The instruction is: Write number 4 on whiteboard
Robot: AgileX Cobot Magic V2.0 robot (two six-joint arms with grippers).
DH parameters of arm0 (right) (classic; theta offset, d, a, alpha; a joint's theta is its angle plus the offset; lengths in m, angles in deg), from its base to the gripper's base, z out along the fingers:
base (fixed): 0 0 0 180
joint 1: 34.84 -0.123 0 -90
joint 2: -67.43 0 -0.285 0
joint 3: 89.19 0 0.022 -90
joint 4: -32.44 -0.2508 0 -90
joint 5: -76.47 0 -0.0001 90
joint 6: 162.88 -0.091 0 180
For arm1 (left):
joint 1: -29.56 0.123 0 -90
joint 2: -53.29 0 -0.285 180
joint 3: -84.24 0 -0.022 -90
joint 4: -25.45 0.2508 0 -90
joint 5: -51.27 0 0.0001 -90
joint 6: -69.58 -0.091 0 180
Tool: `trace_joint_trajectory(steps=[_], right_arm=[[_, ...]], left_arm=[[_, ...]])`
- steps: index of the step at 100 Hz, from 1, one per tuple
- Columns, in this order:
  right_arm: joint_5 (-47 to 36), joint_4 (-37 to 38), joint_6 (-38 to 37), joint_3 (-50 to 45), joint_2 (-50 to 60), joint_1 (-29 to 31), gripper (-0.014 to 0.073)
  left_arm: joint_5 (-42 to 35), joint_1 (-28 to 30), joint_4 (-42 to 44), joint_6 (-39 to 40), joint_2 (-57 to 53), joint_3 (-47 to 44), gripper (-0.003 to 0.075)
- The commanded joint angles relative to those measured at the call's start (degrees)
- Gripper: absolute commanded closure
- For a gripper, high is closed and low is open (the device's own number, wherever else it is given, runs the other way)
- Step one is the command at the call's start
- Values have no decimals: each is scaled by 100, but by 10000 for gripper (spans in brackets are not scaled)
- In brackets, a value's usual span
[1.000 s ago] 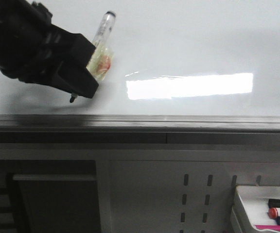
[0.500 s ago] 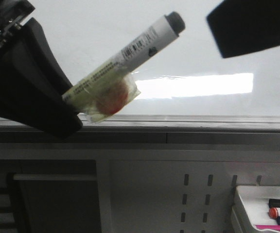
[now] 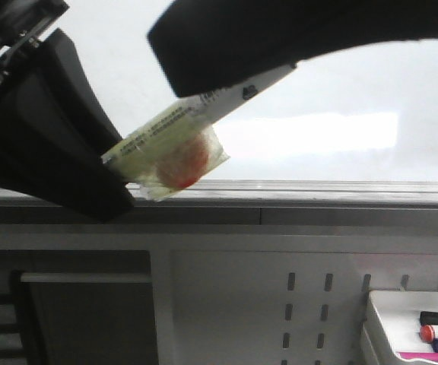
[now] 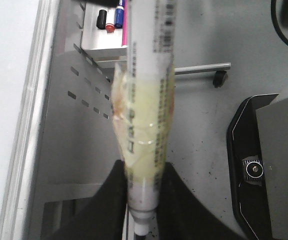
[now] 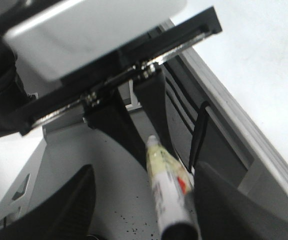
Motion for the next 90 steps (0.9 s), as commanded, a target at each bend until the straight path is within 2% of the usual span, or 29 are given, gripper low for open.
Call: trace_joint_trajectory(steps=[1,43,55,74,86,90], right_arm=[[-237,-230,71,308,-155,-28,207],[-92,-279,71,423,-778,-28,228],[-87,-279,71,423,-778,-28,356],[-65,-279,71,423,-778,-28,659],[-66,-268,71,423,-778,-28,658],[-77,-269,71,423,-778,-28,658]], left_arm=[[-263,-45,-255,-15,-123,152,741],[-263,-45,-270,-28,-123,152,741],[-263,-45,-281,-28,-123,152,741],[-263,-45,-417,-28,-123,152,741],[-263,-45,-505,-28,-123,164,736],[-263,-22,-526,7,-123,164,713]])
